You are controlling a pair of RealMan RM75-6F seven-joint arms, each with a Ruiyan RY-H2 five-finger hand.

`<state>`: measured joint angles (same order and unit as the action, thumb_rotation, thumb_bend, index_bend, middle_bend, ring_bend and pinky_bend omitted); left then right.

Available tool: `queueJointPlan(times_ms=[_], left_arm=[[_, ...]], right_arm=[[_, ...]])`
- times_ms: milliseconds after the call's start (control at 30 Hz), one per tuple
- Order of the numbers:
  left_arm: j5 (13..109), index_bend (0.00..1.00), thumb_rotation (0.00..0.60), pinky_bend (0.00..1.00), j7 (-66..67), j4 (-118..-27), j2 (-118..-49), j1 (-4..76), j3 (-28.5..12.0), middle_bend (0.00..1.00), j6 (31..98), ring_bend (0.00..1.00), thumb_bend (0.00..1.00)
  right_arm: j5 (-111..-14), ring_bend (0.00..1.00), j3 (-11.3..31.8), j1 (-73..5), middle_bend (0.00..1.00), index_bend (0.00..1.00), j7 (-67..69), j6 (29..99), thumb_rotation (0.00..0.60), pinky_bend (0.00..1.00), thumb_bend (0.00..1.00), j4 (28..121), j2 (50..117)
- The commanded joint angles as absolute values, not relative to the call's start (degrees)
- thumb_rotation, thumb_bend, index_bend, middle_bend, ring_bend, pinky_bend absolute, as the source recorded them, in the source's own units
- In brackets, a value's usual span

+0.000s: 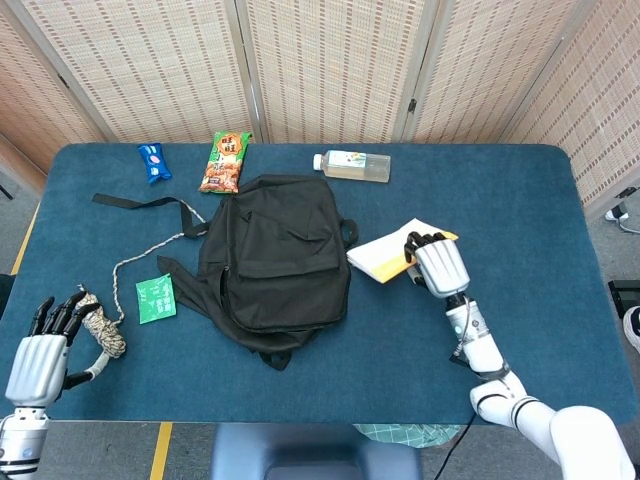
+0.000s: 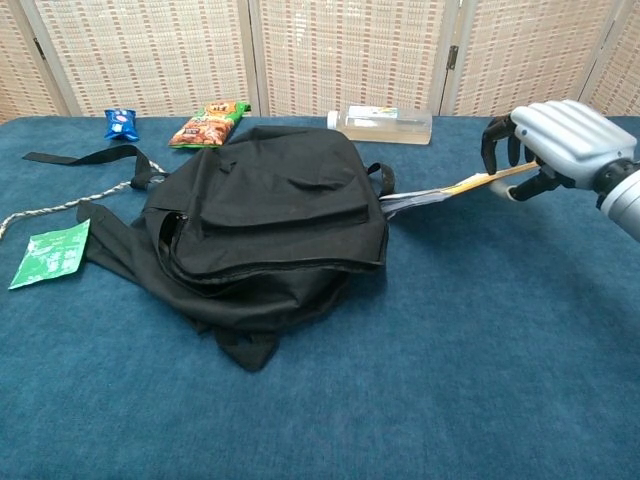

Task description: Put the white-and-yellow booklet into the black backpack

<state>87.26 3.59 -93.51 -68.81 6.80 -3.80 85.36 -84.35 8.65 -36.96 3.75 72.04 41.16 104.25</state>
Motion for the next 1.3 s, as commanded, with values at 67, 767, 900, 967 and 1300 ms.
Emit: queueJointPlan(times_ms=[67,767,900,967,1300], left_arm=[[88.48,0.23,0.600,0.06,4.08,-92.75,-68.56,10.20,-4.73,0.16,81.79,0.20,0.26],[87.43,0.32,0.600,0.10,-1.93,-90.38,-72.02,31.48,-8.62,0.22,56.42,0.25,0.26],[87.85,0.32,0.600,0.09,1.51,-89.72,-73.91,34.45,-8.42,0.22,54.09,0.25,0.26],[87.32,0.32,0.600,0.09,2.68,-89.53,-74.98,35.36,-8.24,0.22,53.10,0.25,0.26],[83.74,0.32,0.600,0.09,9.17,-86.48,-82.60,39.56,-7.54,0.22,49.40,0.25,0.26]], right_arm=[[-88.39,0.54,6.26,-33.04,0.43,0.62,3.70,80.95,0.600,0.53,0.54,45.55,99.67],[-92.81,0.56,10.51,-27.76,0.44,0.64,3.90,101.61,0.600,0.54,0.54,55.85,90.75],[-92.93,0.56,10.60,-26.78,0.44,0.64,3.14,102.14,0.600,0.54,0.54,58.52,88.87],[-92.86,0.56,10.74,-26.46,0.44,0.64,2.91,102.24,0.600,0.54,0.54,59.38,88.33],[-92.64,0.57,10.92,-25.27,0.44,0.64,3.62,101.88,0.600,0.54,0.54,60.41,87.53]])
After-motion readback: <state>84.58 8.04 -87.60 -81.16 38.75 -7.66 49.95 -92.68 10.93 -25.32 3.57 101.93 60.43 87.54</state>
